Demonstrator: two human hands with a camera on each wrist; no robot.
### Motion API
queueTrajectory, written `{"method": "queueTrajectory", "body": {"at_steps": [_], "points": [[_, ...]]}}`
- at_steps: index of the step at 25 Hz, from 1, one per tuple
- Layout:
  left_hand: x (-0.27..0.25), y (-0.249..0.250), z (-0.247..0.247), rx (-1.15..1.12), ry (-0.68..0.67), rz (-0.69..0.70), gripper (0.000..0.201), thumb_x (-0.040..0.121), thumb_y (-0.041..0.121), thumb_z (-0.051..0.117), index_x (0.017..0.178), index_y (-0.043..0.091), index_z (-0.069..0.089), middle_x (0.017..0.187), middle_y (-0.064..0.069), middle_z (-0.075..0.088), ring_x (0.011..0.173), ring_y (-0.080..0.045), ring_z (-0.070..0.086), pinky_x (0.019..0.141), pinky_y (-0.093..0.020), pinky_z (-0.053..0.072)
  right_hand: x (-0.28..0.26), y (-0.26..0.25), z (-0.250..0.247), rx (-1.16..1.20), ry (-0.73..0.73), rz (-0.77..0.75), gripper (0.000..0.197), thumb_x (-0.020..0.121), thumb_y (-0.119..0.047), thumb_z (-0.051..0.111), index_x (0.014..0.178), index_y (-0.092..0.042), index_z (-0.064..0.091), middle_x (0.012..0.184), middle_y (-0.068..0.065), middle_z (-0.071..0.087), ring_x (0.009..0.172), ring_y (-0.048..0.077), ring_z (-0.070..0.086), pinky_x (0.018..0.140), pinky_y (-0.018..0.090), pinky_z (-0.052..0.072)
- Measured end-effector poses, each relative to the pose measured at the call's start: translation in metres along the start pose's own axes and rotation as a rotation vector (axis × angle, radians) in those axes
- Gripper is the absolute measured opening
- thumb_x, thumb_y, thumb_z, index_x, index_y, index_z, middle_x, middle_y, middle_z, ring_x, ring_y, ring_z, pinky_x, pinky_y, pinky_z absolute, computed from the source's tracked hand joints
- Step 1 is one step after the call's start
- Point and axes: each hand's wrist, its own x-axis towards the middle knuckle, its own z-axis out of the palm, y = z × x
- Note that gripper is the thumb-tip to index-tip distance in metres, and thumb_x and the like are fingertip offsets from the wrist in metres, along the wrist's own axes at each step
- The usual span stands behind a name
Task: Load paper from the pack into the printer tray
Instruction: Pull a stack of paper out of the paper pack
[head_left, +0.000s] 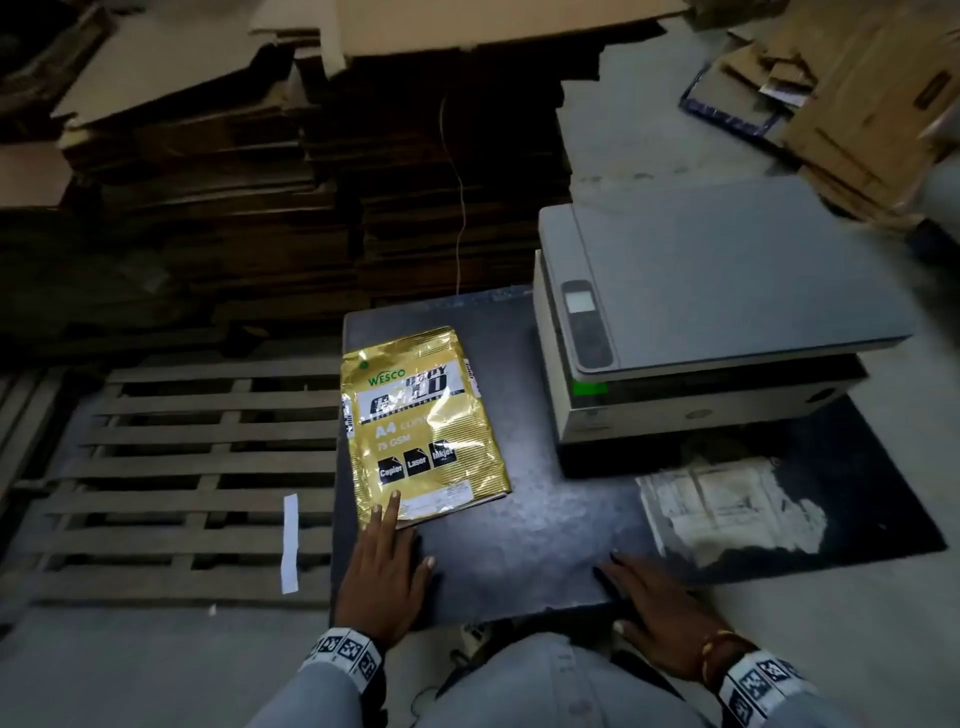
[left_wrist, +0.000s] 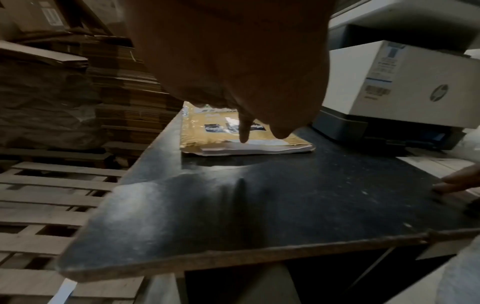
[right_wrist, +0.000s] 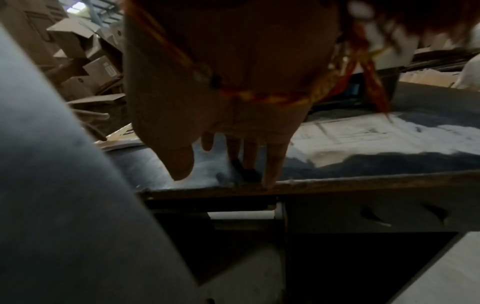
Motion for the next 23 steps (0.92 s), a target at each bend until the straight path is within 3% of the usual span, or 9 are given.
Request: {"method": "queueTrajectory", "body": {"at_steps": [3, 5, 9, 12, 15, 18, 21, 23], "points": [[0.005, -0.026, -0.004, 0.053, -0.044, 0.075, 0.069, 0.102, 0.062, 0.018, 0.148, 0.022, 0.052, 0.177, -0.003, 0.001, 0.163, -0.033, 0.012, 0.132, -0.04, 0.007, 0.017, -0.021, 0.013, 0.012, 0.021, 0.016, 0.075, 0.092, -0.052, 0.045, 0.158, -0.037, 0.014, 0.169, -0.005, 0.013, 0.154, 0.02, 0.021, 0.126, 0.035, 0.022], [0.008, -0.036, -0.008, 0.091, -0.061, 0.13, 0.065, 0.103, 0.059, 0.026, 0.148, 0.021, 0.052, 0.177, -0.005, 0.006, 0.161, -0.033, 0.019, 0.127, -0.044, 0.019, 0.028, -0.037, 0.017, 0.042, 0.028, 0.02, 0.073, 0.09, -0.052, 0.046, 0.156, -0.039, 0.017, 0.168, -0.006, 0.018, 0.153, 0.019, 0.024, 0.125, 0.037, 0.026], [0.015, -0.06, -0.01, 0.076, -0.081, 0.169, 0.065, 0.103, 0.055, 0.035, 0.157, 0.019, 0.041, 0.177, -0.004, 0.009, 0.16, -0.031, 0.024, 0.126, -0.044, 0.022, 0.048, -0.07, 0.013, 0.039, 0.017, 0.034, 0.075, 0.086, -0.054, 0.045, 0.155, -0.037, 0.02, 0.166, -0.006, 0.022, 0.151, 0.02, 0.027, 0.123, 0.041, 0.031], [0.025, -0.076, -0.011, 0.118, -0.115, 0.246, 0.069, 0.102, 0.054, 0.037, 0.161, 0.018, 0.034, 0.176, -0.005, 0.013, 0.158, -0.033, 0.031, 0.125, -0.048, 0.033, 0.065, -0.087, 0.001, 0.029, -0.059, 0.034, 0.074, 0.086, -0.056, 0.044, 0.154, -0.036, 0.024, 0.163, -0.004, 0.026, 0.148, 0.022, 0.032, 0.122, 0.042, 0.031], [0.041, -0.083, -0.015, 0.138, -0.179, 0.295, 0.064, 0.1, 0.052, 0.037, 0.156, 0.022, 0.043, 0.176, -0.002, 0.012, 0.157, -0.034, 0.033, 0.123, -0.049, 0.037, 0.095, -0.1, -0.013, 0.003, -0.09, 0.018, 0.053, 0.087, -0.052, 0.046, 0.139, -0.043, 0.042, 0.146, -0.006, 0.042, 0.132, 0.026, 0.052, 0.112, 0.045, 0.043], [0.054, -0.075, -0.022, 0.149, -0.203, 0.338, 0.063, 0.1, 0.052, 0.035, 0.15, 0.018, 0.051, 0.174, -0.001, 0.02, 0.153, -0.033, 0.04, 0.122, -0.048, 0.04, 0.117, -0.129, -0.032, -0.046, -0.092, 0.019, 0.041, 0.089, -0.048, 0.045, 0.129, -0.046, 0.052, 0.137, -0.004, 0.049, 0.125, 0.026, 0.057, 0.105, 0.047, 0.047], [0.059, -0.065, -0.031, 0.109, -0.147, 0.346, 0.067, 0.102, 0.049, 0.039, 0.157, 0.01, 0.041, 0.174, -0.003, 0.024, 0.153, -0.031, 0.04, 0.125, -0.047, 0.038, 0.134, -0.161, -0.04, -0.09, -0.063, 0.051, 0.048, 0.09, -0.044, 0.045, 0.137, -0.05, 0.041, 0.143, 0.002, 0.05, 0.127, 0.032, 0.058, 0.101, 0.05, 0.049], [0.058, -0.061, -0.038, 0.076, -0.102, 0.352, 0.065, 0.104, 0.045, 0.041, 0.156, 0.006, 0.041, 0.174, -0.005, 0.024, 0.153, -0.03, 0.038, 0.125, -0.047, 0.038, 0.141, -0.173, -0.042, -0.077, 0.008, 0.105, 0.06, 0.086, -0.044, 0.049, 0.142, -0.043, 0.027, 0.141, 0.005, 0.058, 0.121, 0.036, 0.063, 0.096, 0.052, 0.05]]}}
